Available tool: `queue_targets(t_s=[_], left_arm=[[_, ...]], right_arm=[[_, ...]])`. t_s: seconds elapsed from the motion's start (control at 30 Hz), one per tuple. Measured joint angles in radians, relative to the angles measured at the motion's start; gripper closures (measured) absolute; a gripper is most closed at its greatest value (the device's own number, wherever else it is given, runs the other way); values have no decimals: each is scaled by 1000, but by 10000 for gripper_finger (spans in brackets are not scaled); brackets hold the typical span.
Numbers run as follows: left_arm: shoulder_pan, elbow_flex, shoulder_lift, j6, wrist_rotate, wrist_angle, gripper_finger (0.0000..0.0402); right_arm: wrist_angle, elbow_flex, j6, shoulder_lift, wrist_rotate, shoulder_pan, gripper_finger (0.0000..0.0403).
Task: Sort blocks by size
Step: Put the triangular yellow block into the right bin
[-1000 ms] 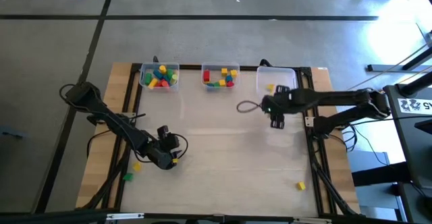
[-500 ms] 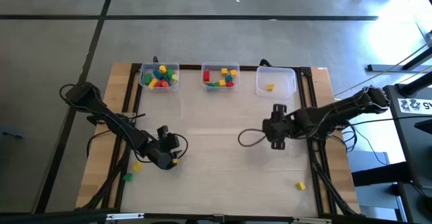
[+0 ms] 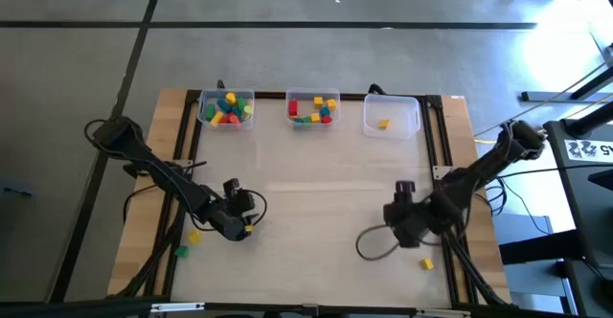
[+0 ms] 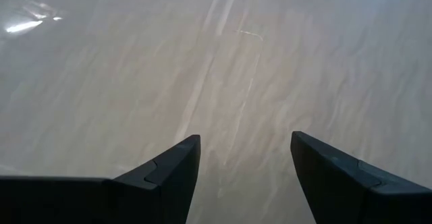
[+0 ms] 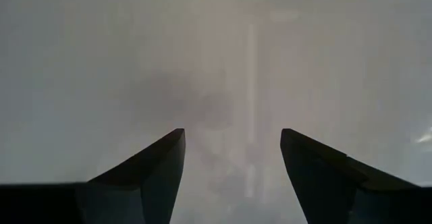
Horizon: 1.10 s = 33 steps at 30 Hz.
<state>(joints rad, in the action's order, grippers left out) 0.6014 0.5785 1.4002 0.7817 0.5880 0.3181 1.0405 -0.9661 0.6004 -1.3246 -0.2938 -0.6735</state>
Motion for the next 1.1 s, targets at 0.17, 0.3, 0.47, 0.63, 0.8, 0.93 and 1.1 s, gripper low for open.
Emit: queue_targets(t_s=[0.17,0.3,0.47,0.63,0.8,0.93,1.1], left_arm=[[0,0,0,5,0,-1,174],[0,0,0,7,0,-1,174],[0,0,0,0,0,-15,174],[0,0,0,0,0,-15,174],[0,0,0,-1,0,-15,174],[0,0,0,-4,0,-15,174],[0,0,0,-4,0,-15,174]], right_arm=[[0,0,152,-46,161,-123,155],[-2,0,273,-85,274,-202,155],[-55,0,380,-125,398,-271,155],[-113,0,450,-155,455,-315,155],[-158,0,491,-188,489,-350,155],[-197,0,494,-226,489,-377,155],[-174,0,492,-270,489,-403,155]])
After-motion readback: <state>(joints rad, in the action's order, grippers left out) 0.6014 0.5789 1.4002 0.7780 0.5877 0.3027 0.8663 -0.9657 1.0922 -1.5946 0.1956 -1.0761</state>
